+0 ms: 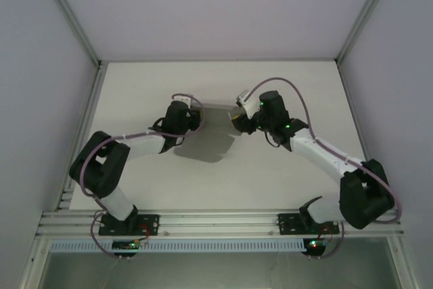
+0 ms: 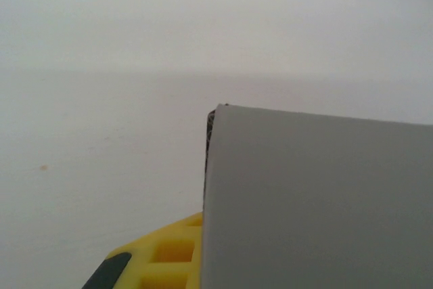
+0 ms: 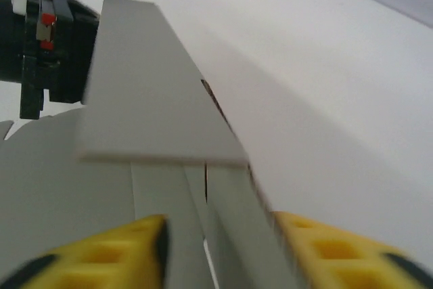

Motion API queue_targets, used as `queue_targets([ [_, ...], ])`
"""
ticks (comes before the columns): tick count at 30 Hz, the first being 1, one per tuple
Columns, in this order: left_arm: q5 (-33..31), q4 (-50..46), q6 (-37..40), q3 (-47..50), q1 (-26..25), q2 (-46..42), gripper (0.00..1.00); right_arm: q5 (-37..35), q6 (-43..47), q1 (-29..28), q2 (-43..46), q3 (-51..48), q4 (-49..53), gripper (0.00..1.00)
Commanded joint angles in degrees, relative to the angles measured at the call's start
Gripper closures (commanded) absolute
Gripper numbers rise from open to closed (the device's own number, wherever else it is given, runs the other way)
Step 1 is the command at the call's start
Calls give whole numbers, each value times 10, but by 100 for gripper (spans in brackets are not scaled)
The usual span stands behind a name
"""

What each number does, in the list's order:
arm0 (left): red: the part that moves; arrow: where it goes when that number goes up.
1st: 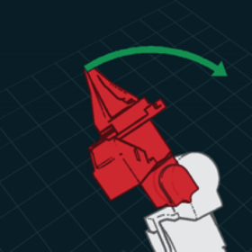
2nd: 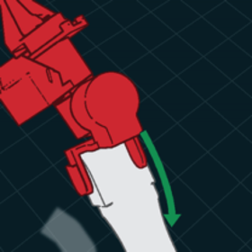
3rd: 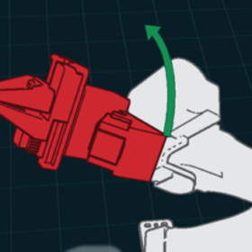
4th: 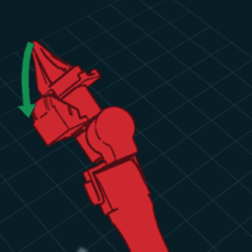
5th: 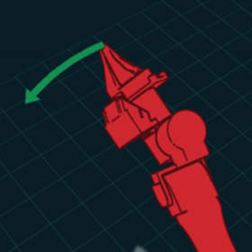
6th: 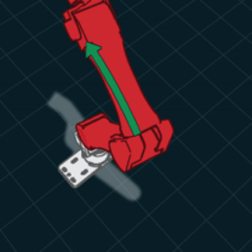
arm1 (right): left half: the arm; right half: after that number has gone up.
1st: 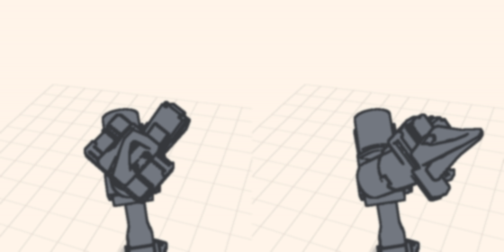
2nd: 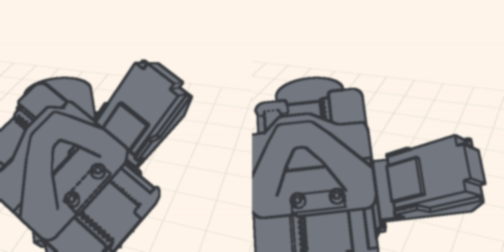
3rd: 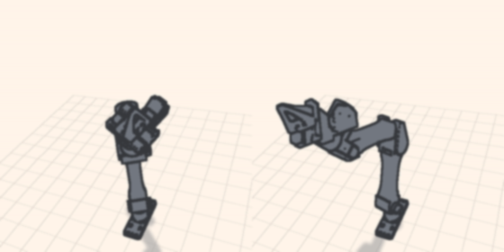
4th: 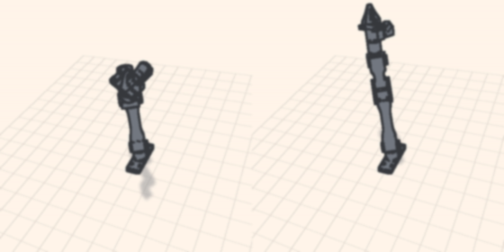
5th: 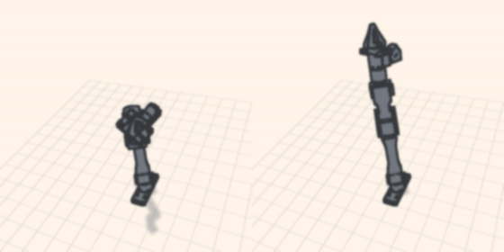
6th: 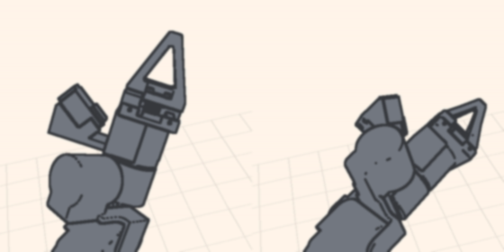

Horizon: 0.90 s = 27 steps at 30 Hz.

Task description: Assemble paper box

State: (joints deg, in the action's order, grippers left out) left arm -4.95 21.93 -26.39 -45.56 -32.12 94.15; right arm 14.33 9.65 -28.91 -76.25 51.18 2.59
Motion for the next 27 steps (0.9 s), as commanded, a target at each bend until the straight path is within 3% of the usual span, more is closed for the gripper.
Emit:
queue_targets([
  [1,-36,-32,-5,-11,4,-19,100,11,-8,6,48,-4,15,14],
  [3,-50,-38,-5,-10,2,-24,100,-13,-8,5,74,-6,13,2],
  [7,-54,-38,-9,-4,1,-29,100,-87,-64,10,111,0,-8,1],
  [11,-54,-43,-5,-7,-3,-31,100,-132,-77,12,86,40,12,1],
  [20,-75,-53,-20,-4,-7,-45,100,-119,-68,14,-54,124,44,2],
  [27,-64,-71,-46,-17,-6,-52,100,-100,-38,-12,-90,93,-4,1],
])
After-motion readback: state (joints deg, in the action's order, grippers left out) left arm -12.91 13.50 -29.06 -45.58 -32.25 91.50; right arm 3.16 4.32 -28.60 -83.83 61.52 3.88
